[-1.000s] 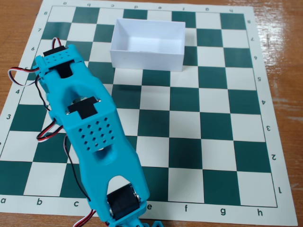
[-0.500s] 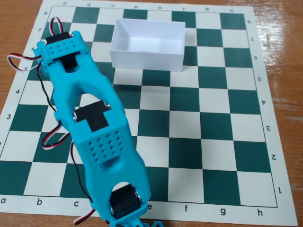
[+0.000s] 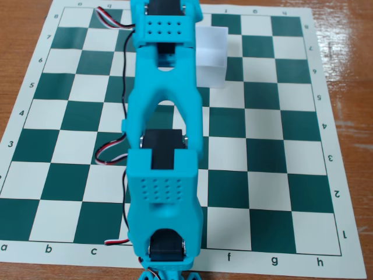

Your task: Grab the toy horse and put it in the box.

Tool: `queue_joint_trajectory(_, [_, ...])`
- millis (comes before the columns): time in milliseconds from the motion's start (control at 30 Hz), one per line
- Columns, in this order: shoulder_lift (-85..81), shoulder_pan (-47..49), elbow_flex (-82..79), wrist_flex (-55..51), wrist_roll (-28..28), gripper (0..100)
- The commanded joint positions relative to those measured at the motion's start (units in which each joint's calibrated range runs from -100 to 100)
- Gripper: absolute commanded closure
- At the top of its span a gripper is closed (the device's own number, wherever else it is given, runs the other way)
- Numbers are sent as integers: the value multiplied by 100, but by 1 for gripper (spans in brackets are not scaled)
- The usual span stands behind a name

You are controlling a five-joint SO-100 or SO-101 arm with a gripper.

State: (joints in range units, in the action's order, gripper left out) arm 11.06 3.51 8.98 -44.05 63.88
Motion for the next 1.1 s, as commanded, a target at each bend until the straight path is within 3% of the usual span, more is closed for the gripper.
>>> queue_joint_trajectory(0, [513,-251,800,94,37,100])
queue_joint_trajectory(233, [1389,-394,1556,368,-315,98])
queue_joint_trajectory(300, [1540,-401,1865,335,-432,82])
queue_joint_trajectory(333, [1557,-401,1911,335,-442,79])
queue_joint_trajectory(700, [911,-287,1665,-22,-501,80])
queue_joint_trajectory(833, [-708,-172,263,-396,-637,86])
queue_joint_trajectory(933, [-2239,-151,-1366,-803,-637,100])
queue_joint_trajectory(1067, [-4248,-122,-3715,-1409,-593,100])
